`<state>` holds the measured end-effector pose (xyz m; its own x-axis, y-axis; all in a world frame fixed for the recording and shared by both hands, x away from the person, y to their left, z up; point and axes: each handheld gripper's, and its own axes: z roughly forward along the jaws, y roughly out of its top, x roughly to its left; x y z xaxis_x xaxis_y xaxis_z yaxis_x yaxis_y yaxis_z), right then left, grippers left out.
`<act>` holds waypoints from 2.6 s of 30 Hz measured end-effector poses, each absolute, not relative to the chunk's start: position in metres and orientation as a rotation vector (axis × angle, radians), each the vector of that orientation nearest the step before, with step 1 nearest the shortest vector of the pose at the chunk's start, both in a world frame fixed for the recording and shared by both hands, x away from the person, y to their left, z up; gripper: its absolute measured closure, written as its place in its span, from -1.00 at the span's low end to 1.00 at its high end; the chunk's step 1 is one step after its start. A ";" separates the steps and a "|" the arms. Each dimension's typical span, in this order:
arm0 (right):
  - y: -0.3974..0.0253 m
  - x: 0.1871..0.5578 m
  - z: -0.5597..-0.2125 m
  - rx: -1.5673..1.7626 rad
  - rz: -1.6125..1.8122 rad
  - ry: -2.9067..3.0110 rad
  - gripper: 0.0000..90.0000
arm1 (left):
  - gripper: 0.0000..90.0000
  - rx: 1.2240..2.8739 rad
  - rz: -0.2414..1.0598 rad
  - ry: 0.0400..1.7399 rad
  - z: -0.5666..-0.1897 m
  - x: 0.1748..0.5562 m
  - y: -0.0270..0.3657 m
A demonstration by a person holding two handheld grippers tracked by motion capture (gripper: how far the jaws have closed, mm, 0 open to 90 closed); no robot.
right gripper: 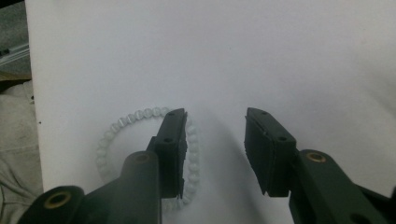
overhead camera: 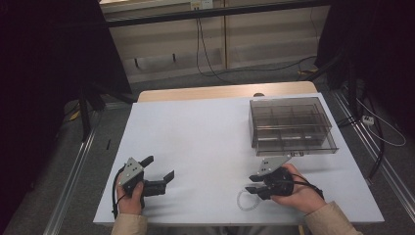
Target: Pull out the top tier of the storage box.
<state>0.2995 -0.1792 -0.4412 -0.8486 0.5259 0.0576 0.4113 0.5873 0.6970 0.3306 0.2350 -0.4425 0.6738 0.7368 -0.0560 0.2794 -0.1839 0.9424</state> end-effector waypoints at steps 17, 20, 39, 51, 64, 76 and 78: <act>-0.177 0.300 -0.449 0.765 1.074 2.725 0.73 | -0.94 1.756 0.508 0.819 -0.442 0.331 0.236; -0.176 0.301 -0.449 0.761 1.076 2.728 0.80 | -0.94 1.758 0.511 0.816 -0.442 0.331 0.236; -0.176 0.304 -0.447 0.775 1.072 2.755 0.95 | -0.94 1.756 0.507 0.814 -0.442 0.331 0.235; -0.188 0.313 -0.420 0.833 1.103 2.776 0.96 | -0.94 1.756 0.504 0.816 -0.443 0.331 0.235; -0.192 0.320 -0.397 0.882 1.109 2.811 0.96 | -0.94 1.756 0.504 0.817 -0.443 0.331 0.235; -0.197 0.324 -0.376 0.910 1.090 2.830 0.96 | -0.94 1.758 0.505 0.814 -0.443 0.331 0.235; -0.198 0.325 -0.372 0.920 1.084 2.836 0.96 | -0.94 1.755 0.504 0.817 -0.443 0.331 0.235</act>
